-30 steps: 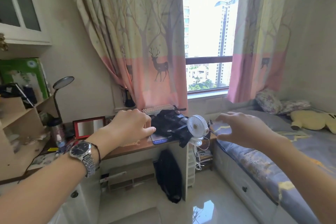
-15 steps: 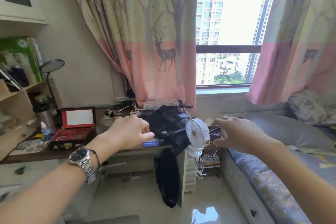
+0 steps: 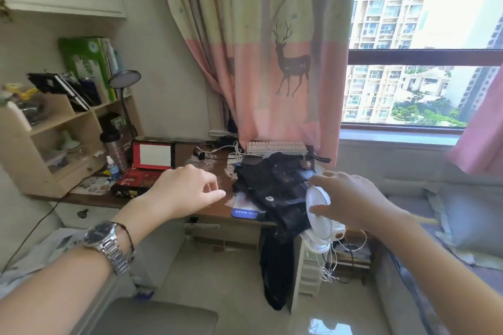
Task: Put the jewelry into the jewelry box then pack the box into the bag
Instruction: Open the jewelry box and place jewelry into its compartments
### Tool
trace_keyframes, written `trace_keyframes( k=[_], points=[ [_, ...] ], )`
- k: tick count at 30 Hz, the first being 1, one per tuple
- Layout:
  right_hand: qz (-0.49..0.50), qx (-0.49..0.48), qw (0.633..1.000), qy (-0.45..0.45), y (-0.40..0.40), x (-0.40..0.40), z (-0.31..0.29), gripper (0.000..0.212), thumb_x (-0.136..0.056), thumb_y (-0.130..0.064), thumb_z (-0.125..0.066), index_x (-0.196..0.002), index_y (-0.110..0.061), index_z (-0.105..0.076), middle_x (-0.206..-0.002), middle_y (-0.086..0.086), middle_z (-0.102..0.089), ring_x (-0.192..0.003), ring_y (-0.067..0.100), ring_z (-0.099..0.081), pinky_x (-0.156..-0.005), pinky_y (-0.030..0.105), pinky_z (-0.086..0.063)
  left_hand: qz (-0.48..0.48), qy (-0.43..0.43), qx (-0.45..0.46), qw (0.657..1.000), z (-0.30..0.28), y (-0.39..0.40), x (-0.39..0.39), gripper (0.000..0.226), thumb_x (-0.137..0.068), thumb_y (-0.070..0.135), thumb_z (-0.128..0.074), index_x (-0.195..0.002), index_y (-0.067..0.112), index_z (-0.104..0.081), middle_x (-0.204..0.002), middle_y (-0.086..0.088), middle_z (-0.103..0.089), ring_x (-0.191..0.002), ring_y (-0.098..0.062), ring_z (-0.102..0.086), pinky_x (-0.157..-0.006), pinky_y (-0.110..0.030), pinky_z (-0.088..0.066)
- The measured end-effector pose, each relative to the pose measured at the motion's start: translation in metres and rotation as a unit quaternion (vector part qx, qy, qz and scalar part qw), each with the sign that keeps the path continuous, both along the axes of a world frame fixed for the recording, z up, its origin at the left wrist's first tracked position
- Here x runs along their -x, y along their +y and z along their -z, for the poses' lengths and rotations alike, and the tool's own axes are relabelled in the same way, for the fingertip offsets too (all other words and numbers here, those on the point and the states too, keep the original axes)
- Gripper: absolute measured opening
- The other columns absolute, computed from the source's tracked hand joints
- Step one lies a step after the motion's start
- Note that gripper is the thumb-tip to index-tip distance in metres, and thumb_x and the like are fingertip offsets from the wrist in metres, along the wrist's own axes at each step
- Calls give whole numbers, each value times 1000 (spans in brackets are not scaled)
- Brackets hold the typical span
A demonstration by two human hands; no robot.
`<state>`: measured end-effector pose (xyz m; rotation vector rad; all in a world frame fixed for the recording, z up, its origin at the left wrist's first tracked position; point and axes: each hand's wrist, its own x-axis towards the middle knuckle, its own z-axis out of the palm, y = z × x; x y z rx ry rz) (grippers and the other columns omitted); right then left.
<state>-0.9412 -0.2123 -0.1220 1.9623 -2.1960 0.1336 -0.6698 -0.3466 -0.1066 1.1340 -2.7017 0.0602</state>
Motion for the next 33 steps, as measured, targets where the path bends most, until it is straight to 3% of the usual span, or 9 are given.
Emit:
trace_keyframes(
  k=[9,14,21,27,33],
  points=[
    [-38,-4,999,-5,-127,22,14,55,-82,-56,-57,-130,-34,-45,-116,-9,-61,-101,17,-60,-83,31,-51,-39,-2,-22,999,26,-115,20,33,-84,62,-48,-89,35,-65,-84,18,-63,-65,4,-51,-49,-16,-33],
    [-35,12,999,13,-193,48,3,54,-81,-56,-56,-131,-38,-44,-128,-12,-59,-112,16,-58,-90,32,-47,-51,-9,-16,999,7,-186,31,33,-84,62,-47,-90,35,-65,-90,16,-67,-75,-2,-57,-59,-23,-46],
    [-48,-25,998,-23,-278,65,12,47,-80,-53,-58,-123,-35,-50,-126,-8,-60,-114,21,-57,-89,36,-48,-41,-33,-27,998,11,-258,70,31,-85,60,-47,-91,34,-64,-96,11,-68,-80,-9,-56,-65,-27,-44],
    [-64,-19,998,16,-352,95,25,46,-82,-47,-56,-123,-27,-49,-124,-4,-59,-113,23,-55,-87,36,-44,-44,-55,-11,997,23,-322,110,36,-84,63,-44,-95,36,-65,-93,15,-66,-76,-6,-54,-53,-21,-33],
    [-92,-24,995,-2,-420,107,31,47,-80,-40,-57,-123,-24,-50,-122,-3,-59,-113,23,-55,-90,37,-42,-66,-74,-15,995,26,-367,127,35,-85,62,-44,-94,35,-65,-92,15,-67,-78,-5,-57,-55,-22,-40]
  ],
)
